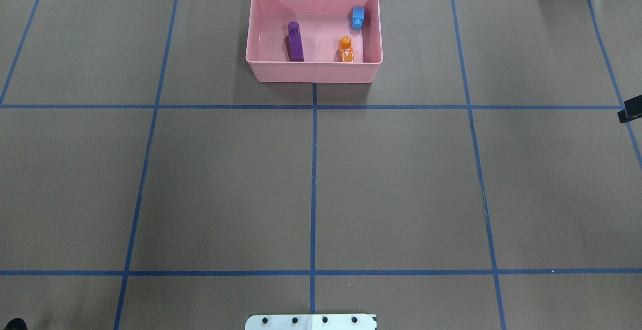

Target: Put all blocks into box

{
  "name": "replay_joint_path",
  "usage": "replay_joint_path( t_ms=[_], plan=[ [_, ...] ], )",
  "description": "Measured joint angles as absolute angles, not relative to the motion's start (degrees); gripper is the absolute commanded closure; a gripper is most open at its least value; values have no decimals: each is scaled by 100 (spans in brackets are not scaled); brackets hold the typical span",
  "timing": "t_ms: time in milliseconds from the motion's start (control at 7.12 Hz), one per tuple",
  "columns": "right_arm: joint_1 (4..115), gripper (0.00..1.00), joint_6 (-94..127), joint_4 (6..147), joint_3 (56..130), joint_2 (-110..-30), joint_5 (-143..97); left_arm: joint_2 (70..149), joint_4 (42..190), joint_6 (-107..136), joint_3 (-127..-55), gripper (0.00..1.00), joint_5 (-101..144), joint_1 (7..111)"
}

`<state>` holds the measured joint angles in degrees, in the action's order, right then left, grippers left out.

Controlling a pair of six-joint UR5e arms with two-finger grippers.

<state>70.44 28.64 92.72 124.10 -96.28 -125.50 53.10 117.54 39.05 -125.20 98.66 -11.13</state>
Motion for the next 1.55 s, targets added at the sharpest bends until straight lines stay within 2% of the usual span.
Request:
replay_joint_path(
  t_ms=[281, 421, 562, 702, 1124, 1405, 1545],
  plan=[
    [7041, 0, 2869, 9272, 12410, -9618, -12551, 5384, 11683, 3912, -12422, 14, 9863, -1141],
    [7041, 0, 2876, 9272, 12408, -9607, -12551, 5452, 11676, 3908, -12342, 23, 9873, -1152],
    [7040, 0, 2880, 9272, 12408, -9602, -12551, 5498, 11673, 3904, -12302, 39, 9886, -1156],
    [7040, 0, 2882, 9272, 12413, -9600, -12551, 5518, 11672, 3903, -12286, 46, 9892, -1158],
    [7040, 0, 2883, 9269, 12434, -9605, -12551, 5521, 11664, 3902, -12272, 43, 9896, -1159],
    [7040, 0, 2883, 9272, 12436, -9609, -12551, 5525, 11663, 3902, -12270, 46, 9897, -1154],
    [7040, 0, 2883, 9272, 12436, -9612, -12551, 5527, 11663, 3902, -12269, 64, 9897, -1155]
  ],
)
